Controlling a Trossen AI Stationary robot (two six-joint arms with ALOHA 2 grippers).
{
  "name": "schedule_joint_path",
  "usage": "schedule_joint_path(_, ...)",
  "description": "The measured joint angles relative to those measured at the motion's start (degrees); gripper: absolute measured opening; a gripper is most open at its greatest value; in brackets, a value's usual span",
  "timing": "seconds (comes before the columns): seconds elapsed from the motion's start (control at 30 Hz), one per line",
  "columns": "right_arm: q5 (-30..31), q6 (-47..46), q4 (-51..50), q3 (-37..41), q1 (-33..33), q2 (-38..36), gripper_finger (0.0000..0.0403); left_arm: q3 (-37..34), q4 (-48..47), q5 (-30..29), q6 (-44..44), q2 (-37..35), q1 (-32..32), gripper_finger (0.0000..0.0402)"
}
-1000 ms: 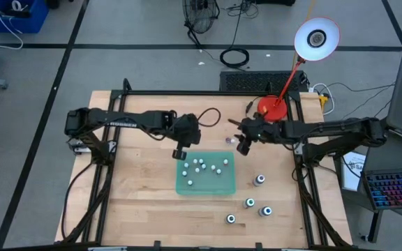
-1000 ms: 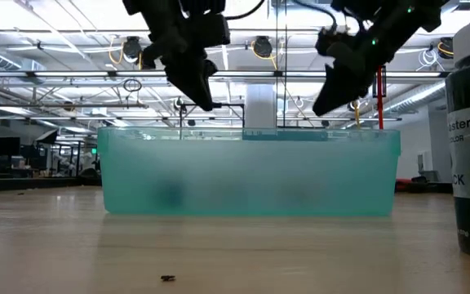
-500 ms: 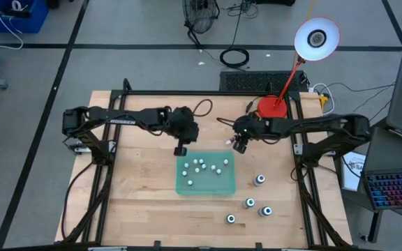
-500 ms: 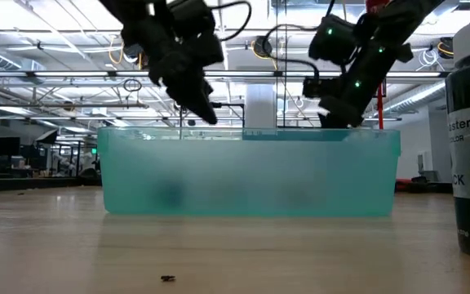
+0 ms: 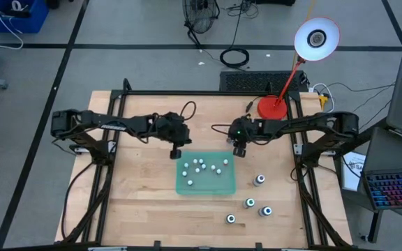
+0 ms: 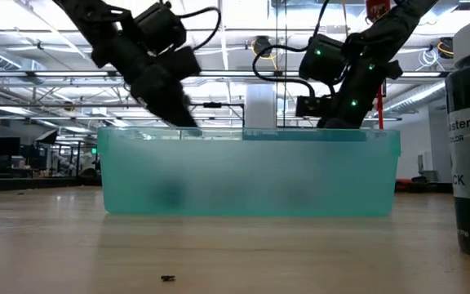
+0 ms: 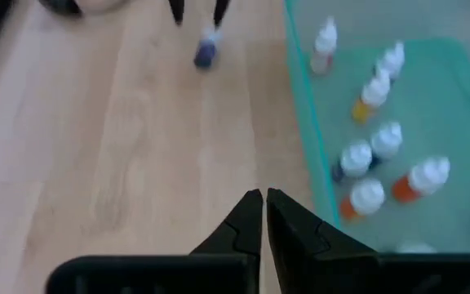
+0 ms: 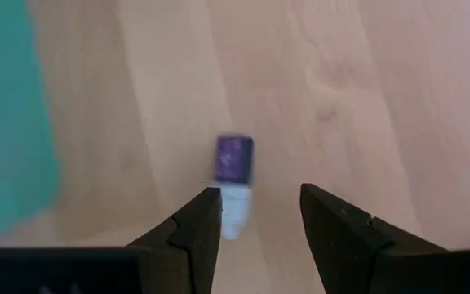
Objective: Pick & Place food coloring
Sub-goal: Put the small purple food coloring bottle into the blue bin
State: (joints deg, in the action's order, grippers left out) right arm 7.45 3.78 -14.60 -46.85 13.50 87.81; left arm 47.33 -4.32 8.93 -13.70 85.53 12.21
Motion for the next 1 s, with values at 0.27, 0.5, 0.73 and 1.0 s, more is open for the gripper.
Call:
schedule_joint_path(0.27,-3.2,1.5,-0.1,0.0,0.6,0.6,0.0155,-1.7,2.7,0.0,0.7,-0.7,0.2,0.0026)
schedule_joint_path(0.5,-3.8,4.3,0.2,0.0,4.0,0.5,0.0155,-1.7,4.4,0.0,1.4,-0.8,0.2,0.0026)
schedule_joint_path(0.73,-9.2,10.4,0.9,0.0,5.3,0.5,0.0155,-1.6,4.4,0.0,2.4,-0.8,0.2,0.0026)
schedule_joint_path(1.0,-10.9,17.1,3.1,0.0,6.0,1.4,0.0155,-1.6,4.5,0.0,3.9,-0.8,0.2,0.0026)
